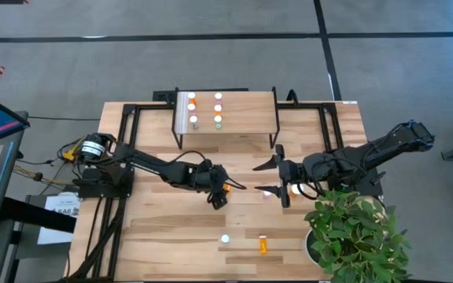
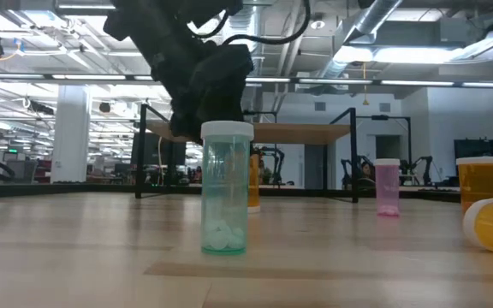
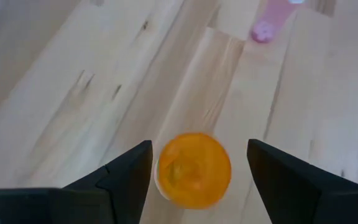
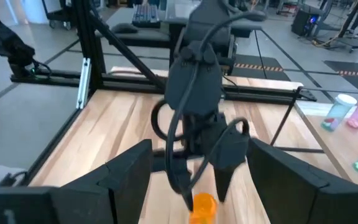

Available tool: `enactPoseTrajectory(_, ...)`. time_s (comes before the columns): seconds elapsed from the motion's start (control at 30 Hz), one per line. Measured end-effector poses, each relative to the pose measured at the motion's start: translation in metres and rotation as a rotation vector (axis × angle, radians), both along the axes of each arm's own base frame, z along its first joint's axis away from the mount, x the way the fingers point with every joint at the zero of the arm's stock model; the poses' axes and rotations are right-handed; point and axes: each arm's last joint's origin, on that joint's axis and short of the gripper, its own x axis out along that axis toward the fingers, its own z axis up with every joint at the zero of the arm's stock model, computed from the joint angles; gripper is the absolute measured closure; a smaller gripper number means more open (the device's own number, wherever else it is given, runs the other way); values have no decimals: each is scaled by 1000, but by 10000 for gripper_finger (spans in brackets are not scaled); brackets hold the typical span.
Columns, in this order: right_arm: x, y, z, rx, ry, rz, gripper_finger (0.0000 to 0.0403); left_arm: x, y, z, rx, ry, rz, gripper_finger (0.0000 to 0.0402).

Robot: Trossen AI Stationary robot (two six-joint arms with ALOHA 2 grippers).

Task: Pick and place medicine bottles onto shelf by color
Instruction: Put the bottom large orange pill bottle on the shelf

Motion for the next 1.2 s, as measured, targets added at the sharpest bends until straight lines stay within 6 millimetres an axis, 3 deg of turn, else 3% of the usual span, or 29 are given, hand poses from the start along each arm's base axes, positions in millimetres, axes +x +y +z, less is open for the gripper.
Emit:
enactPoseTrajectory(0.3,1,0,-1,-1,4,0,122,-1,1,-1,43,15,9,159)
enactPoseTrajectory(0.63,2,1,-1,3,-5,3,122,2,2,-8,58,29,23,246)
enactPoseTrajectory(0.8,2,1,-1,3,-5,3,122,0,3,-5,63,27,25,255)
enactPoseTrajectory(1.0,-1,6,0,0,-11,27,122,-13,-8,21,161,-34,56,239)
enactPoseTrajectory(1.2,-6,13,6,-7,-41,62,122,-36,-35,53,233,-166,42,252)
